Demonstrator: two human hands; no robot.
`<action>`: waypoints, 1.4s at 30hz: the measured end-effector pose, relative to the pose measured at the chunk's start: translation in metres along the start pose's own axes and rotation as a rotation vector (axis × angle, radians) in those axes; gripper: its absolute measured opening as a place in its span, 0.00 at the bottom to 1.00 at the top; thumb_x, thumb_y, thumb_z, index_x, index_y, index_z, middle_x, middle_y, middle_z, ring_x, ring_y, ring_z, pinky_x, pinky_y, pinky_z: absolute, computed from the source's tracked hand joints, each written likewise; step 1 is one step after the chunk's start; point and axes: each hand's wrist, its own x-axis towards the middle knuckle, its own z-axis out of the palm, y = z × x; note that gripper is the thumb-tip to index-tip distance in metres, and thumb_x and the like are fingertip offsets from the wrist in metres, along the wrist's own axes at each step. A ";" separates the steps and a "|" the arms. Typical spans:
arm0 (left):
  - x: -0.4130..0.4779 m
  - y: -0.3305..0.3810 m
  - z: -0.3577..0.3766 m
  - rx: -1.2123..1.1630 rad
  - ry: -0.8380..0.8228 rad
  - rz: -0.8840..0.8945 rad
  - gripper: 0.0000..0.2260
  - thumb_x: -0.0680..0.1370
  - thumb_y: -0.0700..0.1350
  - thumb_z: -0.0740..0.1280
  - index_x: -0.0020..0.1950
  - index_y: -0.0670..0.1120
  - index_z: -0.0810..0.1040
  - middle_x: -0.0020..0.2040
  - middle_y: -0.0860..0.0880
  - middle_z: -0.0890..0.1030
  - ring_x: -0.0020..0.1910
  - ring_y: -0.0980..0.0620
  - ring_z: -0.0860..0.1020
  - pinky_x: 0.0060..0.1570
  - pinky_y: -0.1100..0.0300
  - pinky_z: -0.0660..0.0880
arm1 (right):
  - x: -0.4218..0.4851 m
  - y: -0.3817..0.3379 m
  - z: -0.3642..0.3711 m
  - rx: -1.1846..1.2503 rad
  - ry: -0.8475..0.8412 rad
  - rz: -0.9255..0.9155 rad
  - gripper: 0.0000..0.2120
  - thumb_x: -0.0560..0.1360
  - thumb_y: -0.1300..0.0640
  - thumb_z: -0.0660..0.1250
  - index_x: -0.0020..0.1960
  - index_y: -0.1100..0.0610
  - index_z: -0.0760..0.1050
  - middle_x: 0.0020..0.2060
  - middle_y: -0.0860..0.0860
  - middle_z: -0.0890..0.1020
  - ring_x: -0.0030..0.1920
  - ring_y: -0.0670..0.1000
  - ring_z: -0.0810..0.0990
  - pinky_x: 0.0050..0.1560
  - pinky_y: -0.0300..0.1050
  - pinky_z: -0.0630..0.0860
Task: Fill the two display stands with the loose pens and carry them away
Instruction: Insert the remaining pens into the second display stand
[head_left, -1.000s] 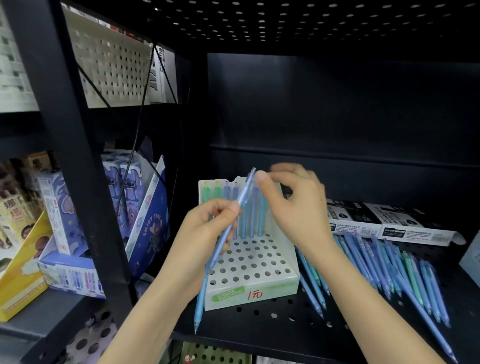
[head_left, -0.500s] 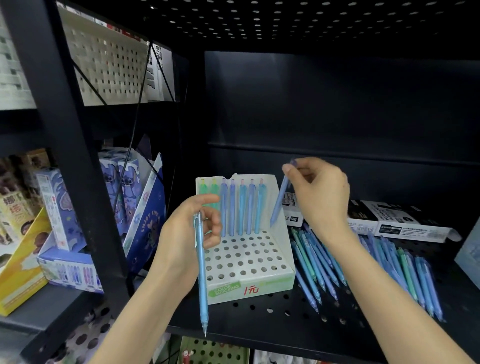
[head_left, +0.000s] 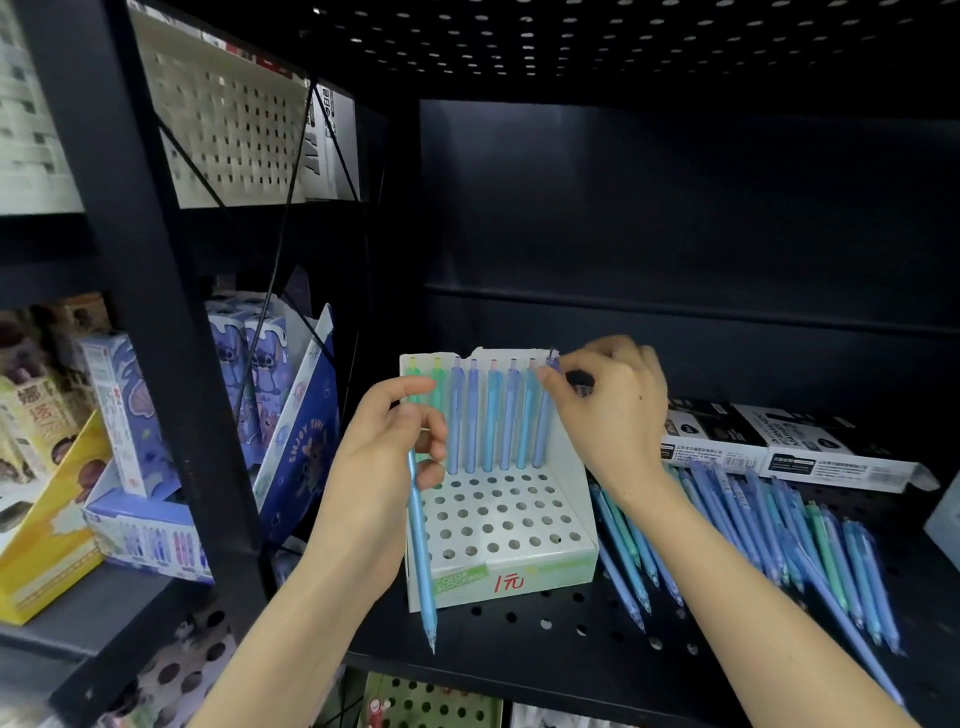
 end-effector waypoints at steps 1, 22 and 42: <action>0.000 0.000 0.000 -0.006 -0.003 0.006 0.13 0.81 0.36 0.53 0.53 0.46 0.75 0.33 0.49 0.74 0.30 0.56 0.70 0.26 0.66 0.65 | 0.001 0.000 0.001 -0.028 -0.011 -0.004 0.09 0.71 0.48 0.71 0.43 0.53 0.83 0.46 0.54 0.79 0.48 0.56 0.73 0.46 0.45 0.63; 0.006 0.002 0.007 0.026 -0.104 0.125 0.13 0.81 0.37 0.53 0.53 0.46 0.77 0.34 0.50 0.74 0.35 0.54 0.71 0.36 0.63 0.70 | 0.014 -0.001 -0.001 0.064 -0.161 0.053 0.05 0.74 0.56 0.66 0.43 0.53 0.80 0.51 0.50 0.80 0.52 0.54 0.76 0.51 0.45 0.63; 0.015 0.003 0.009 0.008 -0.162 0.206 0.08 0.80 0.39 0.58 0.52 0.47 0.76 0.44 0.48 0.78 0.46 0.52 0.77 0.50 0.59 0.73 | -0.047 -0.063 -0.037 0.407 -0.676 0.059 0.04 0.71 0.53 0.72 0.44 0.54 0.80 0.36 0.48 0.82 0.35 0.43 0.78 0.42 0.38 0.78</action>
